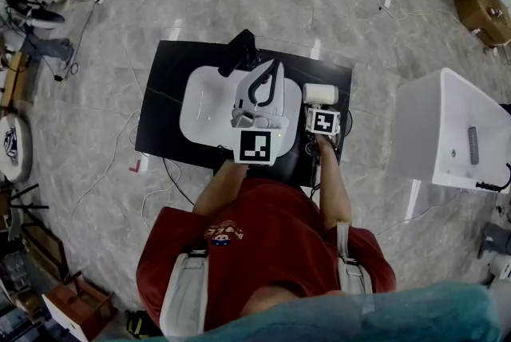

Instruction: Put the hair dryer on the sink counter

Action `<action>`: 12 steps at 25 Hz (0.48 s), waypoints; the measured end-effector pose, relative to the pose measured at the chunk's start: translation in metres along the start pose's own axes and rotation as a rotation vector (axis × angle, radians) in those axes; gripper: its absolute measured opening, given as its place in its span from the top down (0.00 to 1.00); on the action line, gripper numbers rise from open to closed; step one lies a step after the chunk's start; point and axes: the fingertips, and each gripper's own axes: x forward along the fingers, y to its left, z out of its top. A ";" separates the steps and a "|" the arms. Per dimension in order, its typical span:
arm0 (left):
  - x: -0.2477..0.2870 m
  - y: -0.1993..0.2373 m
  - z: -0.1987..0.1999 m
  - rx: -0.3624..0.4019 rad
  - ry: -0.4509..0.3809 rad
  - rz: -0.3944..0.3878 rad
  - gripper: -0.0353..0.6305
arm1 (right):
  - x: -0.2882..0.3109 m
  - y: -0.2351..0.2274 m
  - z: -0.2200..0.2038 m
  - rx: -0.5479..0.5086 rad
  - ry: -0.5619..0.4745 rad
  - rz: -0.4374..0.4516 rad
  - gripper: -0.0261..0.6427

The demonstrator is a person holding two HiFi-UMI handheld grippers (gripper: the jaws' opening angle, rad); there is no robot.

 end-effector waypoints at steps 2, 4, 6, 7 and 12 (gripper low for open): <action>0.000 -0.001 0.000 0.008 -0.004 -0.006 0.95 | -0.001 -0.003 -0.003 0.004 0.016 -0.006 0.51; 0.000 -0.002 -0.001 0.009 0.000 -0.009 0.95 | -0.004 0.004 -0.007 0.024 0.031 0.029 0.50; 0.000 -0.003 0.000 0.010 0.004 -0.009 0.95 | -0.006 0.018 0.002 0.041 -0.015 0.103 0.50; -0.001 -0.003 0.001 0.012 0.004 -0.010 0.95 | -0.008 0.015 0.008 0.025 -0.044 0.088 0.50; -0.001 -0.002 0.002 0.007 -0.001 -0.010 0.95 | -0.026 0.005 0.027 0.006 -0.124 0.051 0.49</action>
